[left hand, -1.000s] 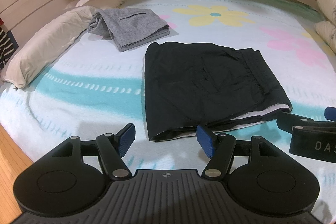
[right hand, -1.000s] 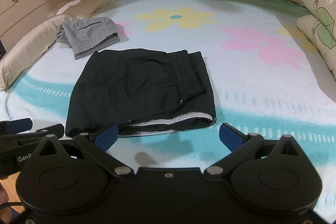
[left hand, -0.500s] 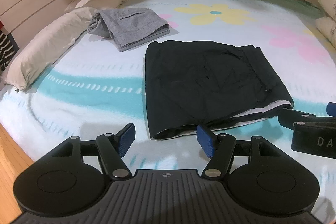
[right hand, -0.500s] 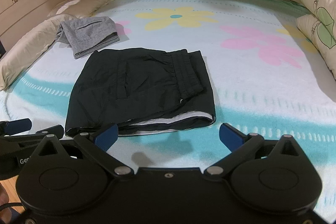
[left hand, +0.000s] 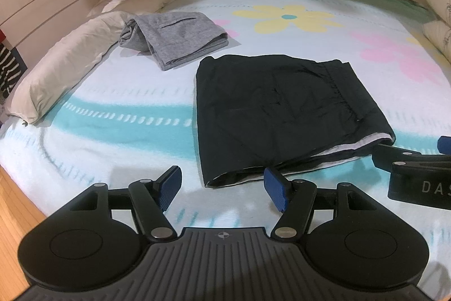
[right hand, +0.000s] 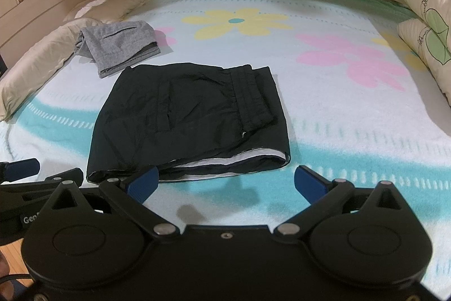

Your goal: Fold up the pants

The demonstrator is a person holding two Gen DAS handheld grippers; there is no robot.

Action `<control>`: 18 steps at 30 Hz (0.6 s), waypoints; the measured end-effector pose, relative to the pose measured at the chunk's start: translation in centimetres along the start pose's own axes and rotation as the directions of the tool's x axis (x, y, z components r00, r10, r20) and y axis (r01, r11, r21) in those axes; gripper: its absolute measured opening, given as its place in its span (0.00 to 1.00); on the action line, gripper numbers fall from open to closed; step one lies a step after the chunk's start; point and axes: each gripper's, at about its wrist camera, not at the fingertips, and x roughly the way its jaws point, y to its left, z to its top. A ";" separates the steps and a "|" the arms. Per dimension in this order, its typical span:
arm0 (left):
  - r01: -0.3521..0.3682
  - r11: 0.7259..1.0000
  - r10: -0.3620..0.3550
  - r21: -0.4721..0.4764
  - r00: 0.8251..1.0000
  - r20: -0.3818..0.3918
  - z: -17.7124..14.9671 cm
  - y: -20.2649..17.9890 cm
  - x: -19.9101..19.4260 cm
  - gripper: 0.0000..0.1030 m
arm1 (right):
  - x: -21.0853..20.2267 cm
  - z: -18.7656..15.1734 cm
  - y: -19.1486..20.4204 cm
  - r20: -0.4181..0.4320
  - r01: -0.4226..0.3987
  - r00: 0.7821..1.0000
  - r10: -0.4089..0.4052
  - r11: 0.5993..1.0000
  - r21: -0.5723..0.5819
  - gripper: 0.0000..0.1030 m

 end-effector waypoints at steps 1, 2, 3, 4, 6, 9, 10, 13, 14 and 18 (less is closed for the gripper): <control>-0.001 1.000 0.001 0.000 1.000 -0.001 0.0 0.0 0.0 0.61 | 0.0 -0.1 0.0 -0.001 0.000 1.000 0.000 1.000 0.000 0.99; -0.002 1.000 0.002 0.000 1.000 0.000 0.0 0.0 0.0 0.61 | 0.1 0.0 0.0 -0.002 0.001 1.000 -0.001 1.000 0.000 0.99; -0.002 1.000 0.002 0.000 1.000 -0.001 0.0 0.1 -0.1 0.61 | 0.1 0.0 0.0 -0.001 0.000 1.000 0.000 1.000 0.000 0.99; -0.002 1.000 0.002 -0.001 1.000 0.000 0.0 0.1 -0.1 0.61 | 0.0 0.0 0.0 -0.001 0.001 1.000 -0.001 1.000 0.000 0.99; -0.001 1.000 0.001 0.001 1.000 0.002 -0.1 0.2 -0.2 0.61 | 0.1 -0.1 0.0 -0.002 0.001 1.000 -0.001 1.000 0.001 0.99; -0.004 1.000 0.004 0.001 1.000 0.002 -0.1 0.2 -0.3 0.61 | 0.1 -0.1 0.0 -0.002 0.001 1.000 -0.001 1.000 0.001 0.99; -0.004 1.000 0.004 0.001 1.000 0.002 -0.1 0.3 -0.3 0.61 | 0.1 -0.1 0.0 -0.002 0.001 1.000 -0.001 1.000 0.000 0.99; -0.004 1.000 0.004 0.003 1.000 0.003 -0.1 0.2 -0.3 0.61 | 0.1 -0.1 0.0 -0.003 0.000 1.000 0.000 1.000 0.000 0.99; -0.007 1.000 0.007 0.004 1.000 0.003 -0.1 0.2 -0.3 0.61 | 0.1 -0.1 0.0 -0.003 0.001 1.000 -0.001 1.000 0.000 0.99; -0.009 1.000 0.009 0.009 1.000 0.003 -0.2 0.2 -0.3 0.61 | 0.1 -0.1 0.0 -0.002 0.001 1.000 -0.001 1.000 0.001 0.99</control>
